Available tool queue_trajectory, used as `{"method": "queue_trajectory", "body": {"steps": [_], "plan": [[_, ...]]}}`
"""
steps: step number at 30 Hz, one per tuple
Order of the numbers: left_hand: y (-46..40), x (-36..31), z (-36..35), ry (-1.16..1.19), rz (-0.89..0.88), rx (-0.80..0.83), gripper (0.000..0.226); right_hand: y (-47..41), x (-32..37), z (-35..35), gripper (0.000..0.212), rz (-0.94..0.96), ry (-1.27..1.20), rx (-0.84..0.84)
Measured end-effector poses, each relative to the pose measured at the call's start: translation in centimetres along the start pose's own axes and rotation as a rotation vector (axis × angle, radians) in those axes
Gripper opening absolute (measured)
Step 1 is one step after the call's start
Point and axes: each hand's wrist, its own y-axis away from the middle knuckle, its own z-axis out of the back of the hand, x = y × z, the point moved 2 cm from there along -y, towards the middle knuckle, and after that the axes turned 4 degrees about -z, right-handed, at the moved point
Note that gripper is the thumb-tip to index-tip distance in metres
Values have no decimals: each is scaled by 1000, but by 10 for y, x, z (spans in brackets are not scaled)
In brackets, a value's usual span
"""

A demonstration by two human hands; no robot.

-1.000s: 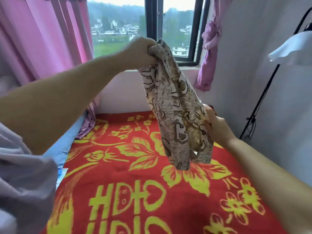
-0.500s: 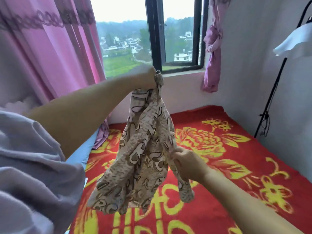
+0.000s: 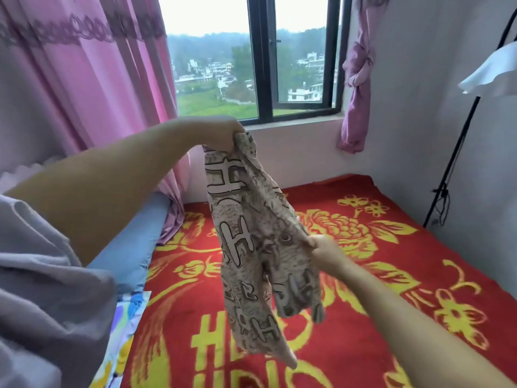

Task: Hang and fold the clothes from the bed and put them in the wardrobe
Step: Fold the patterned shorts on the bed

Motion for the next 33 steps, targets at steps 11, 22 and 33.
{"method": "queue_trajectory", "body": {"steps": [11, 22, 33], "plan": [[-95, -75, -38, 485, -106, -298, 20, 2, -128, 137, 47, -190, -188, 104], [-207, -129, -52, 869, -55, -621, 24, -31, -154, 322, 49, 201, 397, -768], [-68, -24, -274, 710, -76, -464, 35, 27, -169, 84, 36, 349, 561, -100]]}}
